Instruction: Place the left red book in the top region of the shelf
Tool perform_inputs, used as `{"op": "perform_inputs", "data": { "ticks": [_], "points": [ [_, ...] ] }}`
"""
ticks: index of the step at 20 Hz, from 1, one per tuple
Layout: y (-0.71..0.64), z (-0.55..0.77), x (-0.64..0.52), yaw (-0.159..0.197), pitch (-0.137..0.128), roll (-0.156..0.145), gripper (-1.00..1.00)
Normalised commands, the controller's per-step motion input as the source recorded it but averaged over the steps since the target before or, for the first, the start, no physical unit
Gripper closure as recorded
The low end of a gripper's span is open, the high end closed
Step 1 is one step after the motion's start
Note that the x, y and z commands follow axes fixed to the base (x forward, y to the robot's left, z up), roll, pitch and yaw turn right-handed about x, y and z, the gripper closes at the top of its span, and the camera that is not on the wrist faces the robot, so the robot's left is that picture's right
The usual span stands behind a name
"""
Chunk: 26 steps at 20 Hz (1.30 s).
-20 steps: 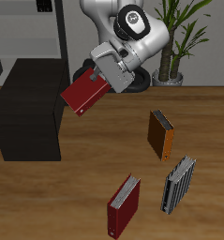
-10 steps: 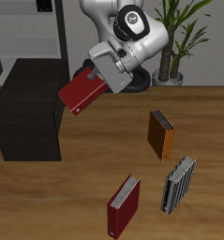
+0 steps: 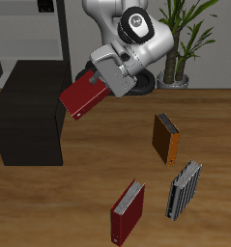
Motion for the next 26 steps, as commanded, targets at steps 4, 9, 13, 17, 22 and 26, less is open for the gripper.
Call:
{"op": "perform_inputs", "data": {
  "ticks": [4, 9, 13, 17, 22, 26],
  "points": [
    [-0.07, -0.06, 0.06, -0.003, 0.015, -0.010, 1.00],
    [-0.11, -0.06, 0.07, -0.009, 0.019, -0.025, 1.00],
    [-0.18, -0.06, 0.12, -0.024, 0.034, -0.042, 1.00],
    [-0.14, -0.05, 0.07, -0.014, 0.024, -0.037, 1.00],
    [-0.16, -0.10, 0.12, -0.008, -0.004, -0.026, 1.00],
    [-0.03, -0.16, 0.08, -0.009, 0.022, -0.001, 1.00]
  ]
}}
